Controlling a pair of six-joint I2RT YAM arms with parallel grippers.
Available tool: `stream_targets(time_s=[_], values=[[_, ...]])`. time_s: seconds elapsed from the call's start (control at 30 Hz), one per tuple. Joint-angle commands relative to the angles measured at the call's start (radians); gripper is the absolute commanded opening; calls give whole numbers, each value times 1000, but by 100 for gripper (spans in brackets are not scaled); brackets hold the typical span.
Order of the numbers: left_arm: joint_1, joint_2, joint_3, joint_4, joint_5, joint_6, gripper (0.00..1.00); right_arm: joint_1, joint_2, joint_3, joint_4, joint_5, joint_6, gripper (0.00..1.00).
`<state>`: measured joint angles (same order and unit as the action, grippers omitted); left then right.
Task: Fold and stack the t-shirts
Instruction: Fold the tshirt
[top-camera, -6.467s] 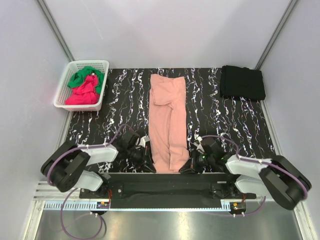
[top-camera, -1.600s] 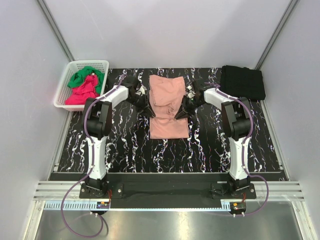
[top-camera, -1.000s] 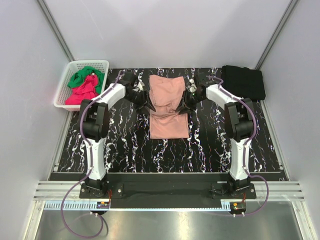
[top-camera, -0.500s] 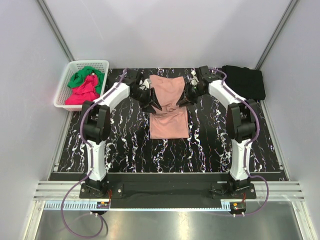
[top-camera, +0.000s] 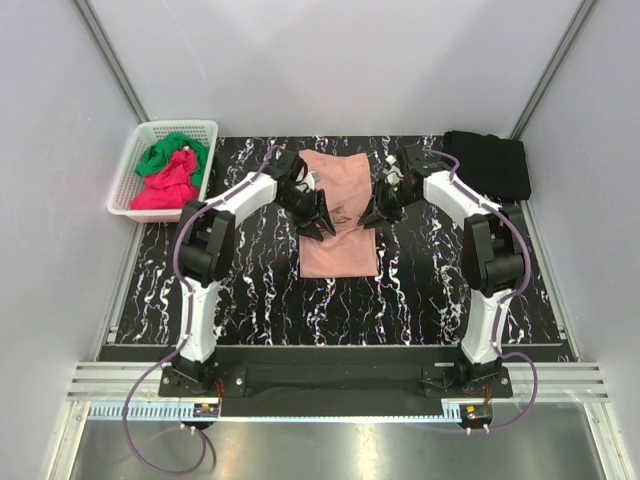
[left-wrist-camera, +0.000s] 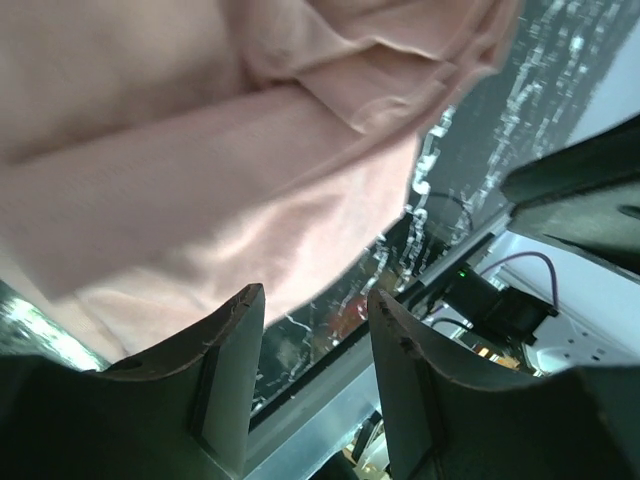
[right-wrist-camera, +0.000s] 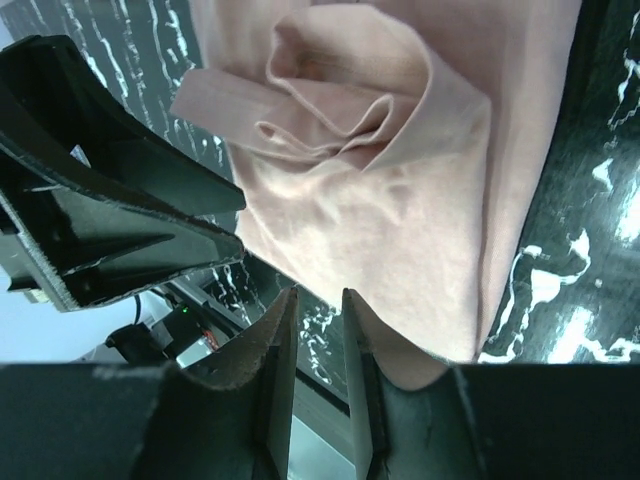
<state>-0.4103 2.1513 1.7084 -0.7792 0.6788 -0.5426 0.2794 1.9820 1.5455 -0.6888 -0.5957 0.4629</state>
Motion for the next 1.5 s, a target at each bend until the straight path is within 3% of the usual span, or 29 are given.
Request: stream_targets(time_s=[0.0, 0.37, 0.8, 1.23, 1.47], values=[[4, 39, 14, 32, -31, 21, 50, -2, 52, 22, 38, -26, -24, 30], [7, 125, 111, 35, -122, 15, 49, -5, 167, 99, 74, -39, -36, 29], [48, 139, 158, 31, -120, 7, 49, -5, 244, 222, 55, -33, -38, 30], [54, 214, 235, 28, -183, 3, 50, -8, 310, 257, 54, 59, -56, 29], [59, 219, 281, 15, -145, -17, 50, -14, 298, 280, 44, 70, -47, 28]])
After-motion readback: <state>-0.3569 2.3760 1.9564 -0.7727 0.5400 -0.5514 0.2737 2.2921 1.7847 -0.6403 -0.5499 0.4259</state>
